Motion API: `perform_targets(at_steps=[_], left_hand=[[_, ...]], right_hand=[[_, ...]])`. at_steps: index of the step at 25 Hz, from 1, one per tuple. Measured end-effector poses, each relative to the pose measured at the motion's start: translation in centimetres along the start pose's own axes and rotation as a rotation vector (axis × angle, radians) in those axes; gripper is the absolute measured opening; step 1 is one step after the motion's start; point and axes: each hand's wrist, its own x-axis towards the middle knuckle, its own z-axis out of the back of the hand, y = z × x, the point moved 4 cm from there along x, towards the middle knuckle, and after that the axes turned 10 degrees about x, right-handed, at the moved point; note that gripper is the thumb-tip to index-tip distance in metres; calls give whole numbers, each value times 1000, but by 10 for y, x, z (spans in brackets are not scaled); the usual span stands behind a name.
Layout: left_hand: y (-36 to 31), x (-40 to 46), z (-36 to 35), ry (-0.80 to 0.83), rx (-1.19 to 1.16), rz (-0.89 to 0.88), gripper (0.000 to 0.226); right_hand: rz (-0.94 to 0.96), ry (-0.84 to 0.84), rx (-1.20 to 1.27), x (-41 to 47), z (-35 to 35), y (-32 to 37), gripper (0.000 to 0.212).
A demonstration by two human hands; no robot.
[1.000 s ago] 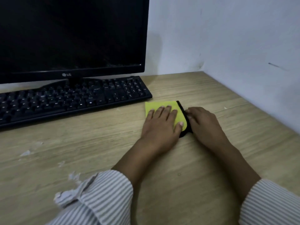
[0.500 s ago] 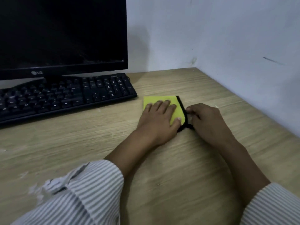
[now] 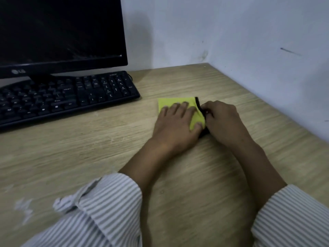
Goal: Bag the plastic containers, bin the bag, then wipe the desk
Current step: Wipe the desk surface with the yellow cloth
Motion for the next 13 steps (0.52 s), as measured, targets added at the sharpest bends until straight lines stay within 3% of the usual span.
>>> perform_targets(at_steps=[4,8,10,13], left_hand=[[14,-56,8,8,17,-112,70],[72,-60,14,59,75,70,71],[55,-47,13,68,58,80,63],[-7,-61,13,46,8,-70,60]], right_hand=[[-8,-31,79,-5,1,2,29],[14,-51,116,-13,-4,9,31],[20,-85,144,-20,-7,15,31],[-32,-143,239,-35,-3,21,31]])
